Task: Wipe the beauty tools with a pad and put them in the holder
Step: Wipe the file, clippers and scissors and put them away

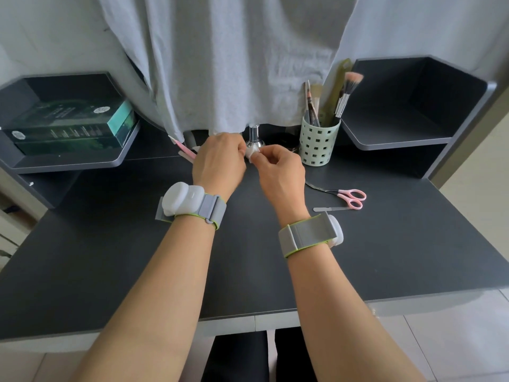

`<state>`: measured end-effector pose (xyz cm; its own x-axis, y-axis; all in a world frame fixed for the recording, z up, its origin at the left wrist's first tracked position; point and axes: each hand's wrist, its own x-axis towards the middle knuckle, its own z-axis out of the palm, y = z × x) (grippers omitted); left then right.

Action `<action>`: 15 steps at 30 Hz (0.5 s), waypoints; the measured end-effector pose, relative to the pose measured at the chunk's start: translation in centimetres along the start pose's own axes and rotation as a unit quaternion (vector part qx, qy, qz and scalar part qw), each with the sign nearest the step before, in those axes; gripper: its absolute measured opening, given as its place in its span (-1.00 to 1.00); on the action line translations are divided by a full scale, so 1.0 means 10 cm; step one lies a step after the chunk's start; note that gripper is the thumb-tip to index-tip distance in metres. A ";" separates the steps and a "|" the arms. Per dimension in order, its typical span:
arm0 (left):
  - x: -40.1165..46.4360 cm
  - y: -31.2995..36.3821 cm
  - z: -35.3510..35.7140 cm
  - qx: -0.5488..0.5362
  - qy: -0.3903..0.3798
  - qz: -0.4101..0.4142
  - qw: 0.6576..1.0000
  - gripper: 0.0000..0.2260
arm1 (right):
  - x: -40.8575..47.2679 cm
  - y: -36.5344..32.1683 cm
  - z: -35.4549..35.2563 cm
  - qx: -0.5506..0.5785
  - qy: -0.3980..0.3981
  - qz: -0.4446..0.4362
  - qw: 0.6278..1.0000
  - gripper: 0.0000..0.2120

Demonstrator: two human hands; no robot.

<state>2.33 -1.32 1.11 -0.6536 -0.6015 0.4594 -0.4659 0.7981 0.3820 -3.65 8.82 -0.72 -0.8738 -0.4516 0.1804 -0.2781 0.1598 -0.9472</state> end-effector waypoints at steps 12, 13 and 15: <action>-0.27 0.58 0.22 -0.007 -0.110 0.017 0.994 -0.79 | -0.02 0.10 -0.52 -0.022 0.075 0.018 0.997 -0.86; -0.28 0.63 0.24 -0.002 -0.127 0.016 0.992 -0.80 | -0.03 0.10 -0.56 -0.022 0.082 0.019 0.996 -0.86; -0.29 0.72 0.29 0.011 -0.155 0.024 0.988 -0.82 | -0.03 0.11 -0.64 -0.022 0.093 0.020 0.995 -0.86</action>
<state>-0.84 6.25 0.21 -0.8253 -0.5252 0.2077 -0.4401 0.8285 0.3461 -6.25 14.76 -0.09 -0.9419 -0.2747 0.1931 -0.2560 0.2152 -0.9424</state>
